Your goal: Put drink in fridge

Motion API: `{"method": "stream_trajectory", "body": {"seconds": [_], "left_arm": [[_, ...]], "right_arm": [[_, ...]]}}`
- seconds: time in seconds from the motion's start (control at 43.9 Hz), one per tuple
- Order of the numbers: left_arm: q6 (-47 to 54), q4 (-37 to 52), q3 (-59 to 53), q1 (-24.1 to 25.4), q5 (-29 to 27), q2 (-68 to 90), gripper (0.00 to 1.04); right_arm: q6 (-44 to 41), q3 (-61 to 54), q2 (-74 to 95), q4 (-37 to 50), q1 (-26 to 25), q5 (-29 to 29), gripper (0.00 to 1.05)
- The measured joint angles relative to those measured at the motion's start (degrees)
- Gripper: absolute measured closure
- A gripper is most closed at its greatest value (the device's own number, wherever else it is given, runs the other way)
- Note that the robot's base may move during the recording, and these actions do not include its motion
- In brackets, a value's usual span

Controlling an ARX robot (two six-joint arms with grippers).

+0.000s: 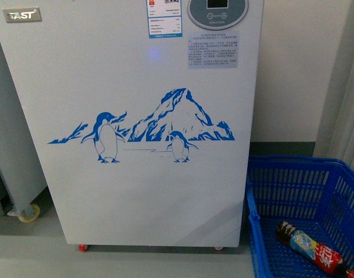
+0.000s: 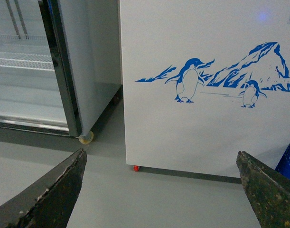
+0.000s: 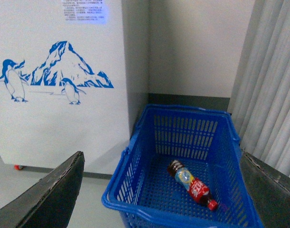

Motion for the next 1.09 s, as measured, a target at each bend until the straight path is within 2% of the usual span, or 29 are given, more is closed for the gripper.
{"method": "stream_trajectory", "body": {"seconds": [0.957, 1.003, 1.094], "left_arm": [[0.00, 0.00, 0.00, 0.00, -0.04, 0.02, 0.08], [0.02, 0.00, 0.00, 0.00, 0.07, 0.02, 0.08], [0.00, 0.00, 0.00, 0.00, -0.02, 0.02, 0.08]], "right_arm": [[0.00, 0.00, 0.07, 0.00, 0.00, 0.09, 0.07], [0.57, 0.28, 0.87, -1.16, 0.26, 1.16, 0.07], [2.82, 5.03, 9.42, -10.91, -0.50, 4.70, 0.07]]}}
